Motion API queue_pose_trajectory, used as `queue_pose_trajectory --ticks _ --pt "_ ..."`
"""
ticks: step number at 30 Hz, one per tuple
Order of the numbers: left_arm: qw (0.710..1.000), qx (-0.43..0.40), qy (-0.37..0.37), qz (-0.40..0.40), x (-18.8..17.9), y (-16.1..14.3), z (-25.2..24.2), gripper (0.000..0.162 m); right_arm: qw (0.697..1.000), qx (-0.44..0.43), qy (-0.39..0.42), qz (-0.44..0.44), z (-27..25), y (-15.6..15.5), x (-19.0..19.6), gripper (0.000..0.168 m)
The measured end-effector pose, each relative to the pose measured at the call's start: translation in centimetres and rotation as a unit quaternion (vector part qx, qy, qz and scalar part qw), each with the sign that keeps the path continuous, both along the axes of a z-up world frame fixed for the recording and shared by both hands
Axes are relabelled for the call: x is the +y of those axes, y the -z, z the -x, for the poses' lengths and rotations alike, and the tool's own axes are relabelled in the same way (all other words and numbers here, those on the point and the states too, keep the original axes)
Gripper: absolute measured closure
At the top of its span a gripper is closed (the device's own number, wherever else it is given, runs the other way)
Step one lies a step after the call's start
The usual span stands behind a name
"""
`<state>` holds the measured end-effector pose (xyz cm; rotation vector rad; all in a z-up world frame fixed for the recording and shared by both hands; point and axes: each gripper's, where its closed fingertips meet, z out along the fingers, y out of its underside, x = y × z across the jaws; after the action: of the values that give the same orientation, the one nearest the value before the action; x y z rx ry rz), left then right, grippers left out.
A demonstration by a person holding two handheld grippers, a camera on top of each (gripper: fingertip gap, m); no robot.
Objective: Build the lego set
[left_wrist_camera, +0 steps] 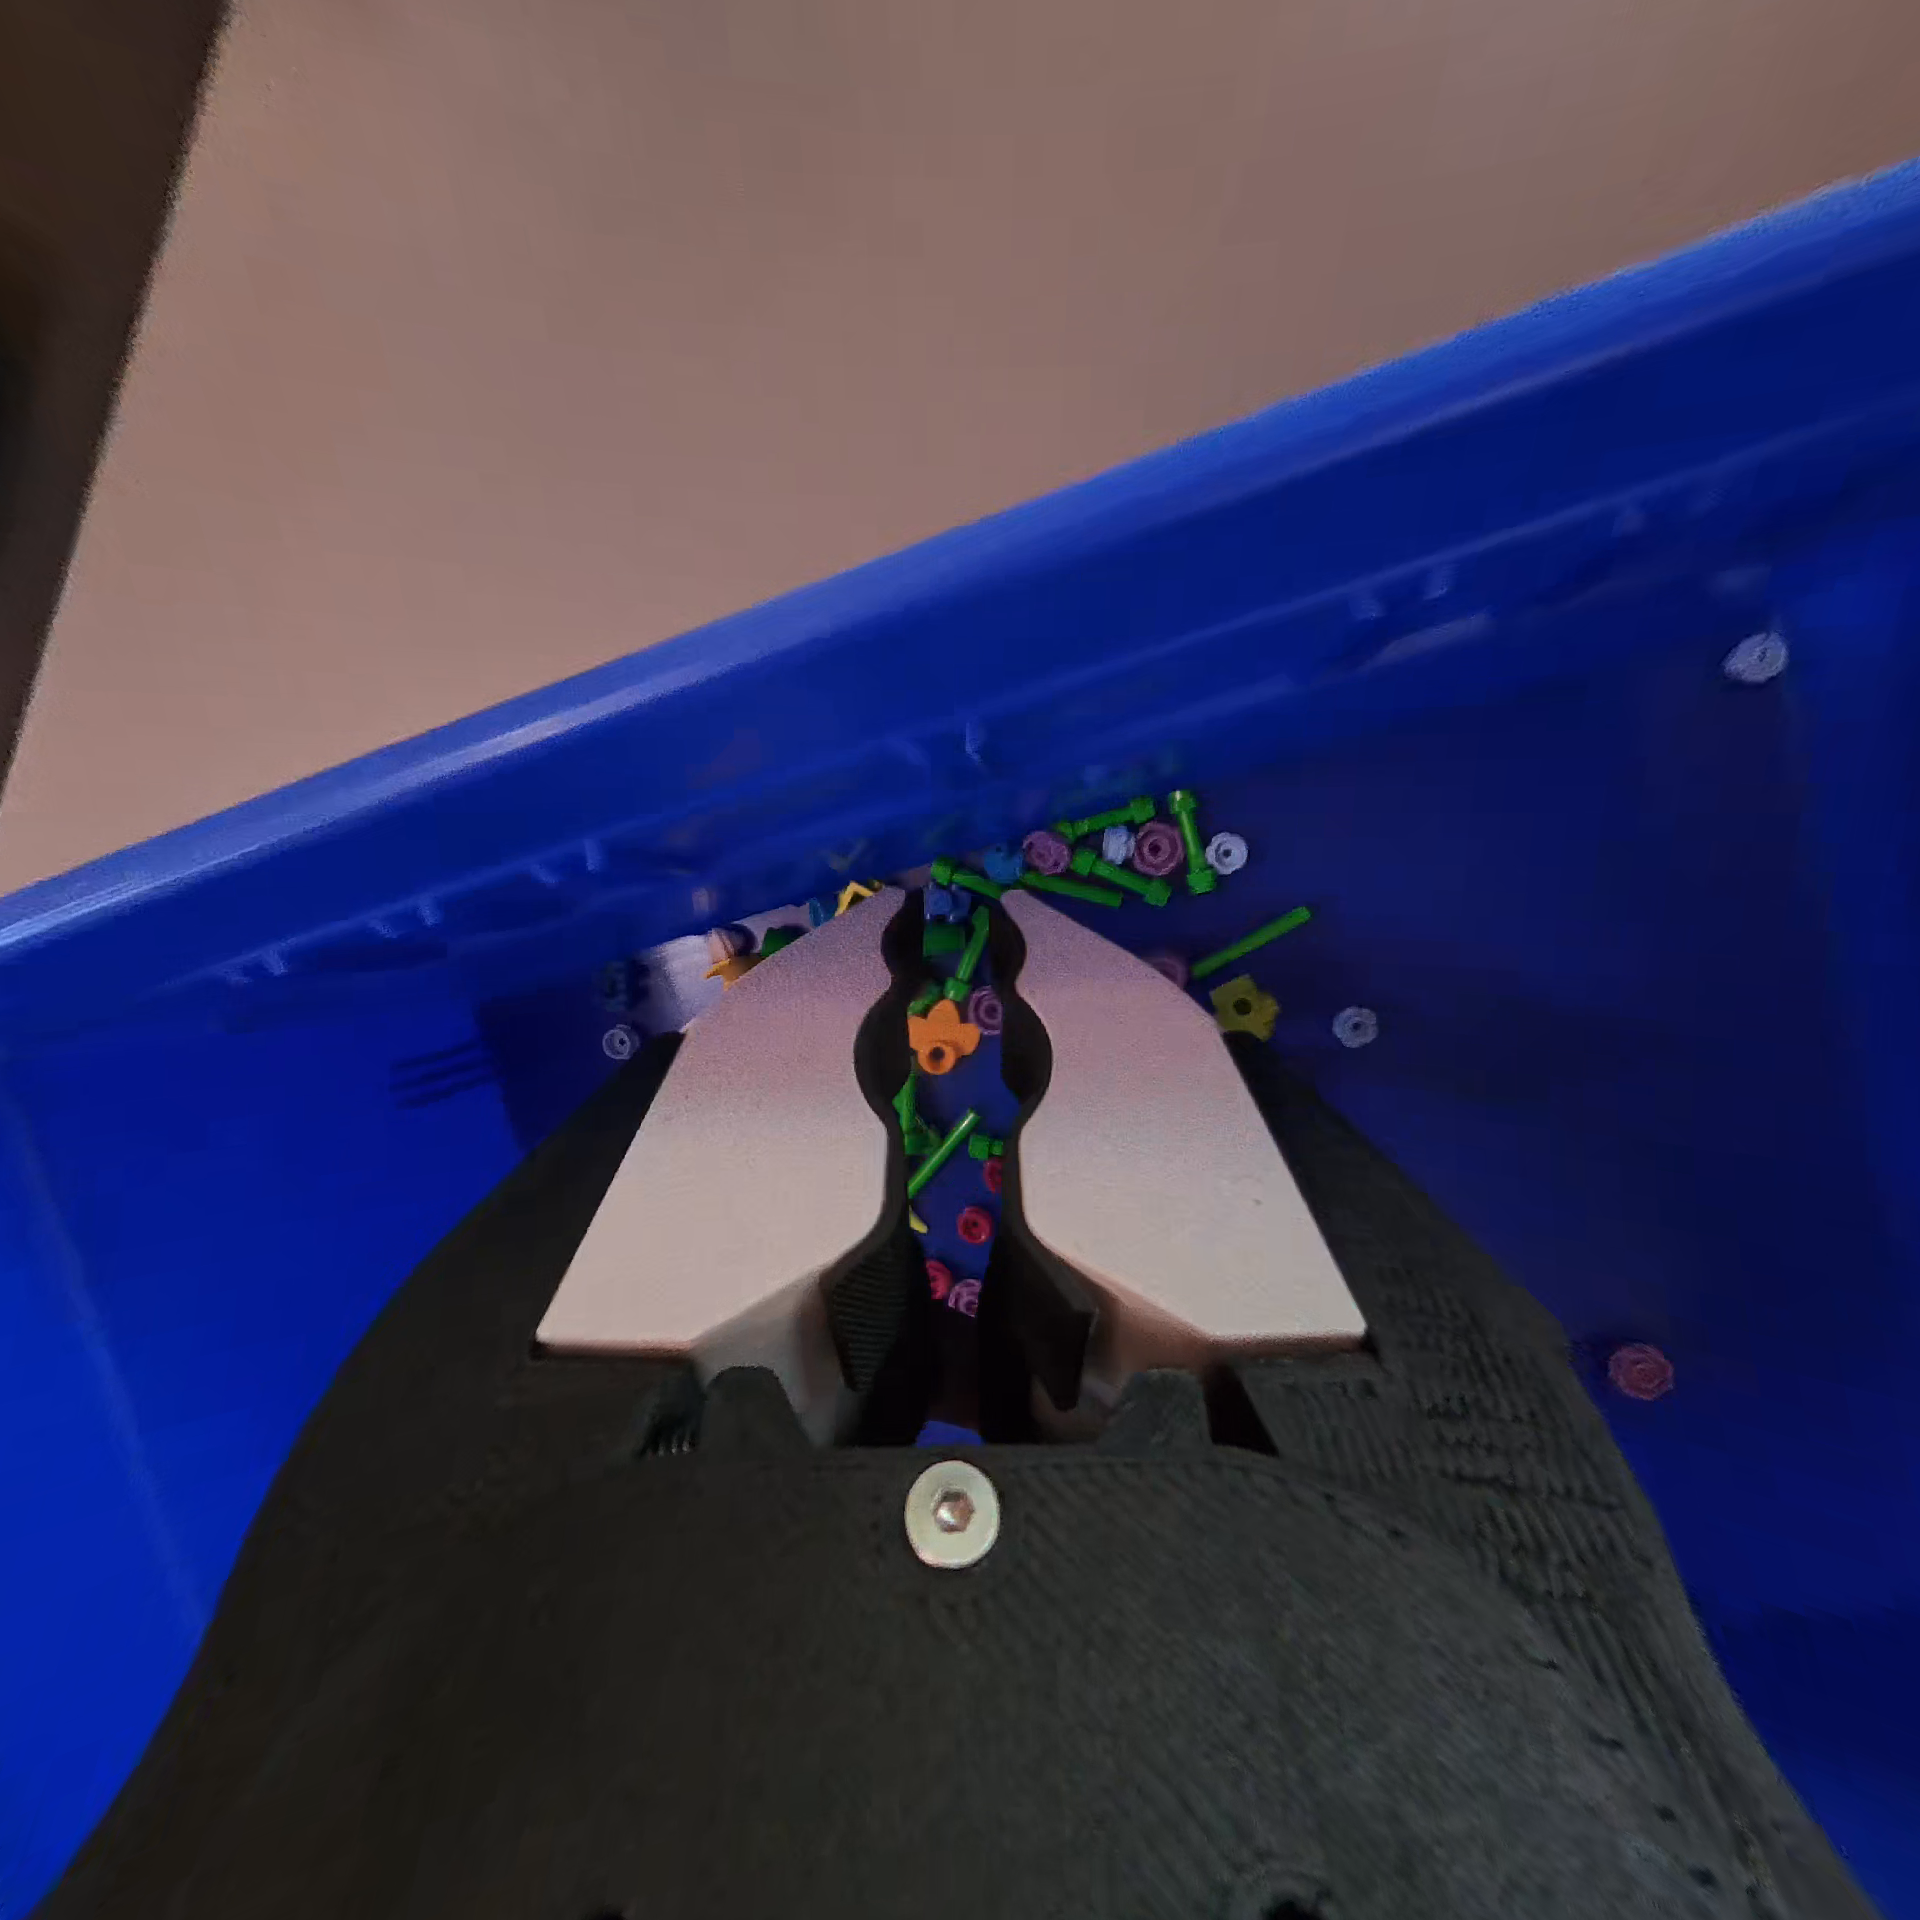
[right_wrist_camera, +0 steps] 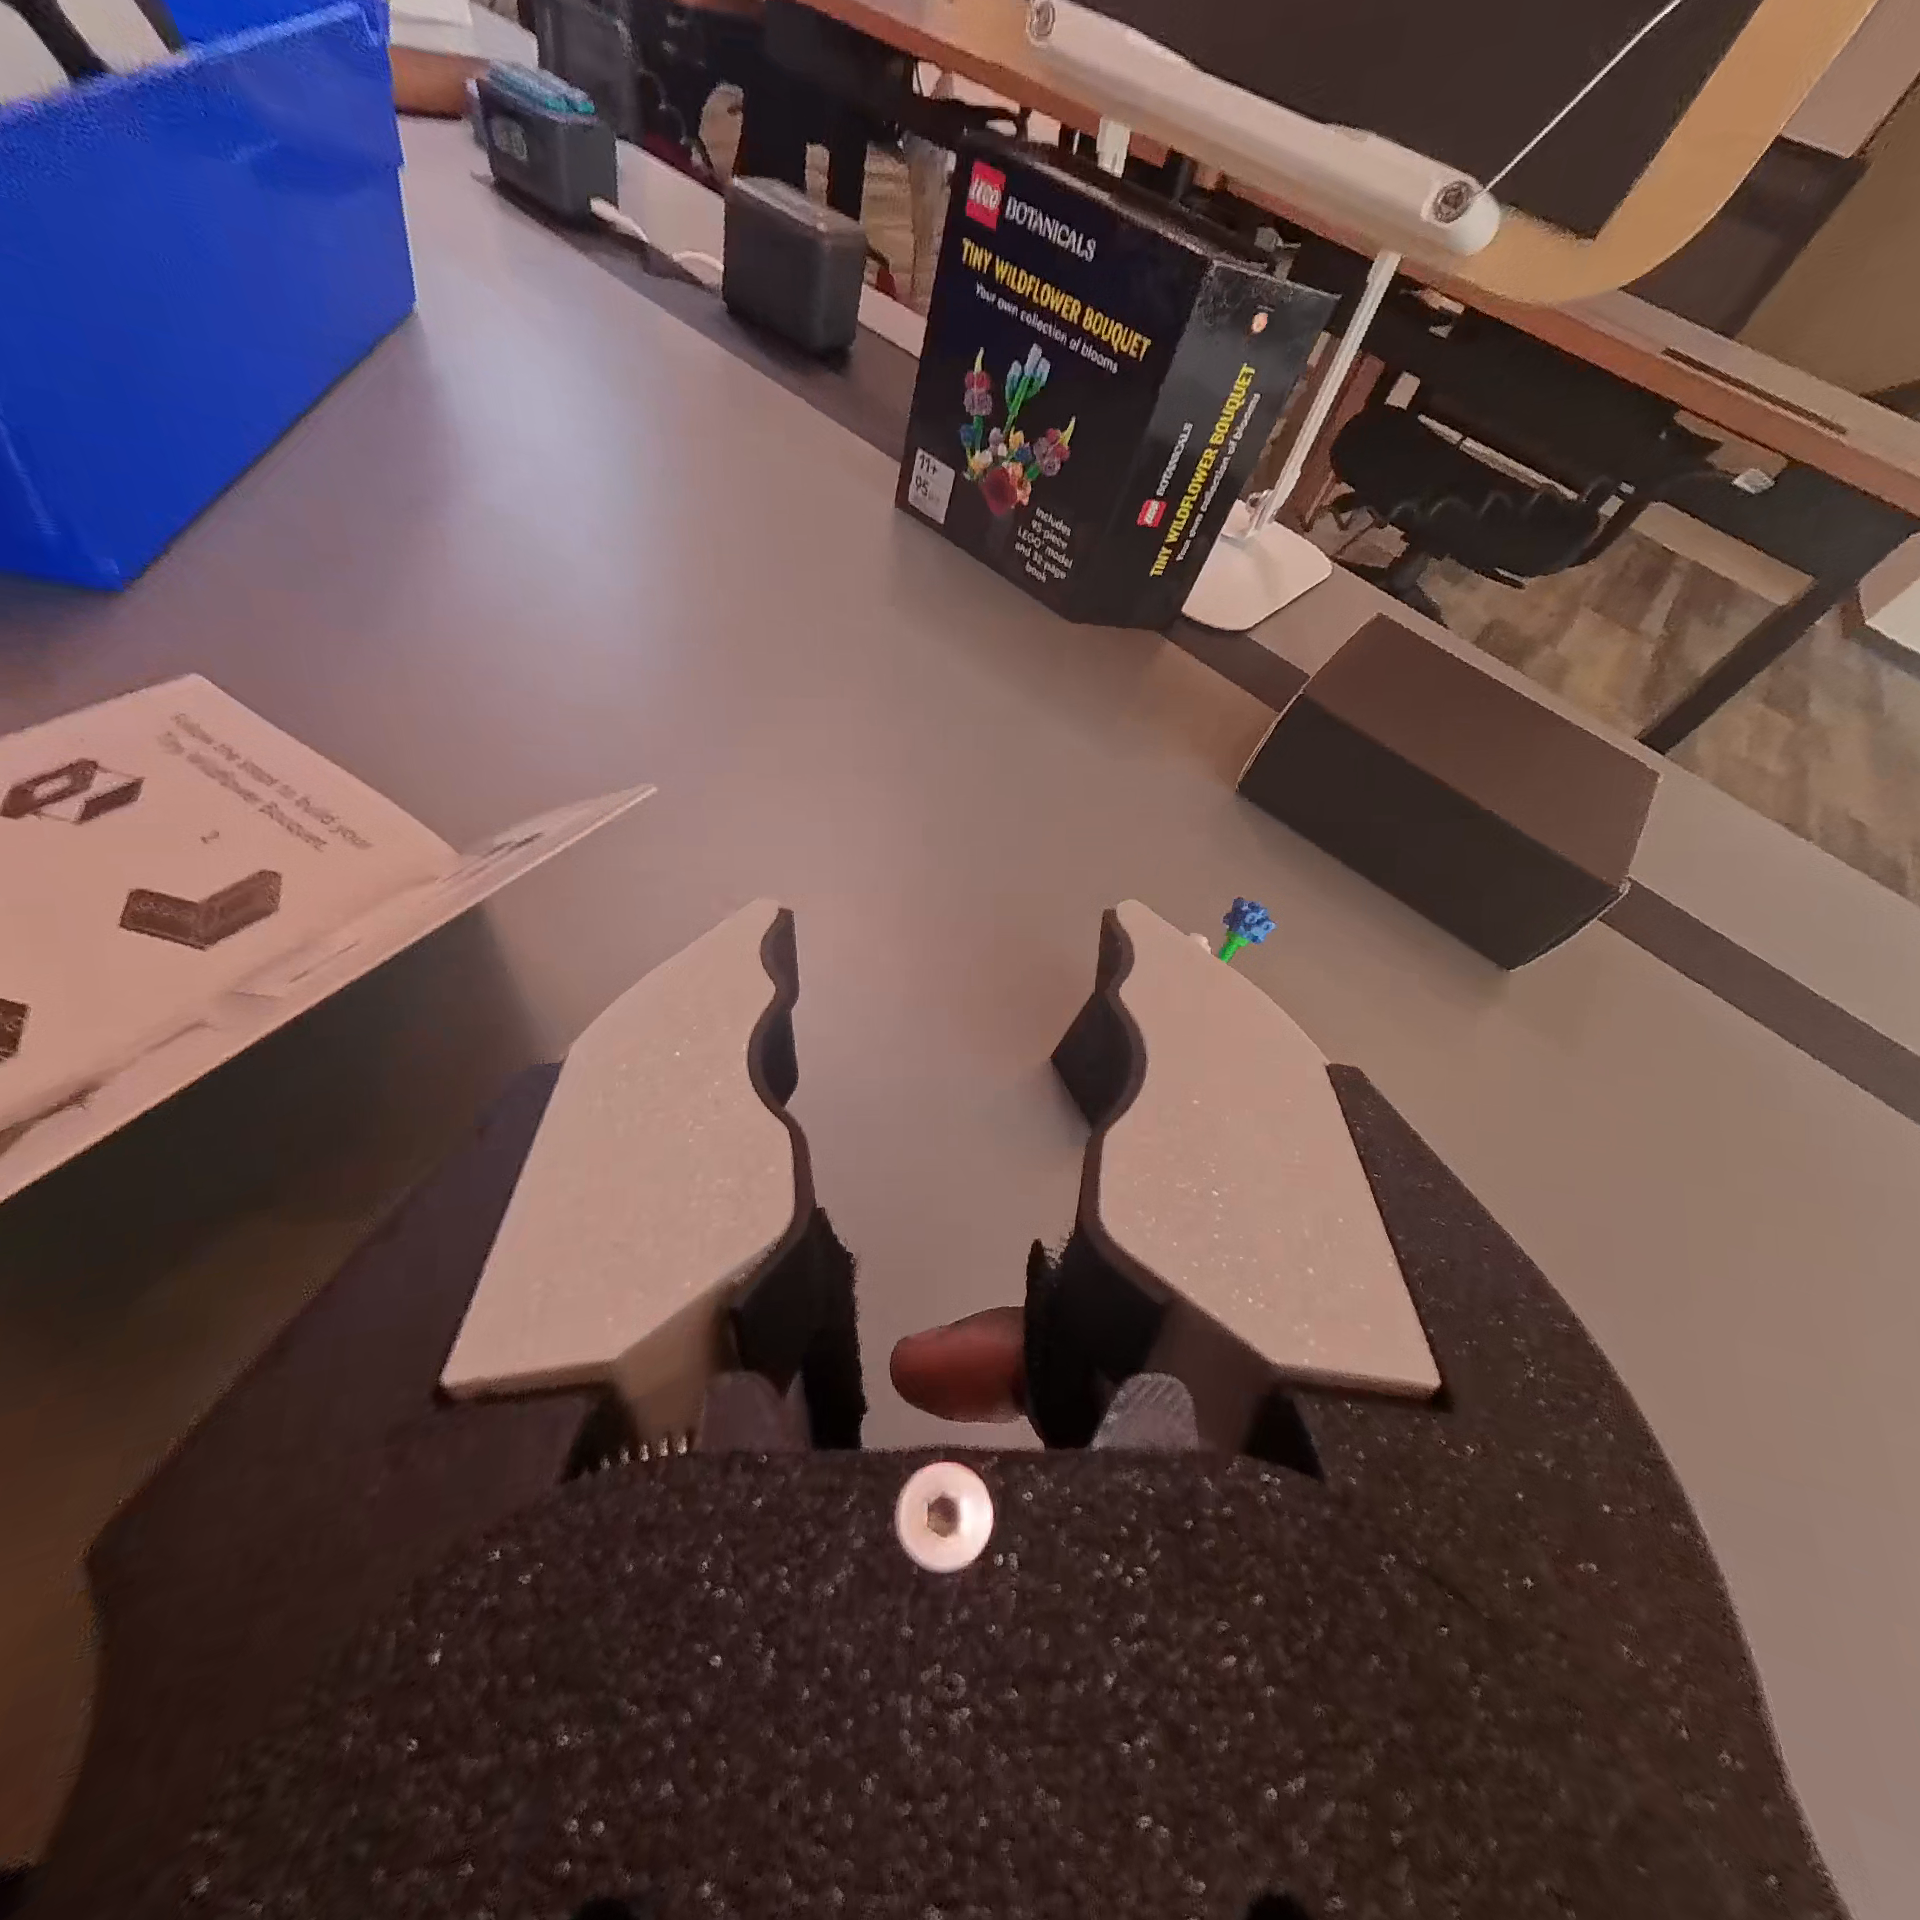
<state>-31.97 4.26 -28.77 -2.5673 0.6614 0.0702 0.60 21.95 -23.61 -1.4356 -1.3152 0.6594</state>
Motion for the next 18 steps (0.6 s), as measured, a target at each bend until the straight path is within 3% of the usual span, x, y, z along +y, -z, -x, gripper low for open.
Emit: queue_pose_trajectory --ticks 8,14,18 --pt "0.998 -0.017 0.008 0.055 -0.7 1.7 0.3 0.153 1.0 0.018 0.016 0.001 -0.6 -0.5 0.7 0.116" --pt "0.997 -0.007 0.012 0.074 -1.8 1.6 0.4 0.136 1.0 0.015 0.012 0.0 -0.6 -0.4 0.6 0.117" --pt "0.997 -0.004 0.021 0.07 -1.7 1.6 0.4 0.137 1.0 0.012 0.012 -0.003 -0.6 -0.4 0.6 0.117"
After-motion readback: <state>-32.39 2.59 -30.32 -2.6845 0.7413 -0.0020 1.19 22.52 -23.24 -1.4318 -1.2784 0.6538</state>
